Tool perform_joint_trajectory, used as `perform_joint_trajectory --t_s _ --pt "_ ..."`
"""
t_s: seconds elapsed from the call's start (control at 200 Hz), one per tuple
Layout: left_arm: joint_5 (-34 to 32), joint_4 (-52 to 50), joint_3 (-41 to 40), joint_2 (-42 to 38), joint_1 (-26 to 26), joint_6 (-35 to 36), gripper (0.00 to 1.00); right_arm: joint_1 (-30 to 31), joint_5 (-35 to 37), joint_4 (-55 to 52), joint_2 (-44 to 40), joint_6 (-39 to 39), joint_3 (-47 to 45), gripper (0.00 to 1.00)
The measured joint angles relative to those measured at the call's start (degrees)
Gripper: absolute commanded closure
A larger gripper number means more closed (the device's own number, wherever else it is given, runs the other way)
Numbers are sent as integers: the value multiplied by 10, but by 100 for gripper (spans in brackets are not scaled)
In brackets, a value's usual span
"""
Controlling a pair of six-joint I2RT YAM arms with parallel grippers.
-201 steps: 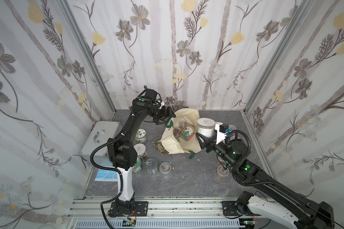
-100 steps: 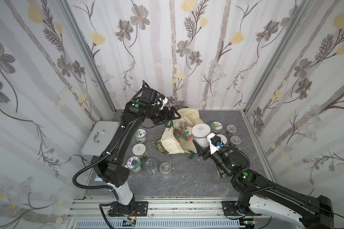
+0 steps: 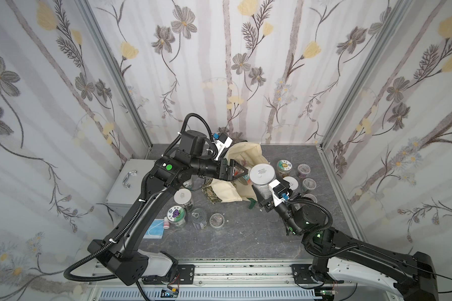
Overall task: Take out the seed jars from the canvas bag
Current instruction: Place the seed jar at the center of the board.
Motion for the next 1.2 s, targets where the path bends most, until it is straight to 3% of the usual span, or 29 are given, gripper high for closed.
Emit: perform_joint_trajectory --t_s 0.305,0.834,1.199 --pt "-29 -1 -1 8 -58 65 0 14 -37 -48 13 34 12 32" --pt "65 -16 4 42 -67 95 0 27 -71 -100 12 76 19 31" --pt "53 -81 40 72 -70 117 0 25 -90 -132 7 105 21 30"
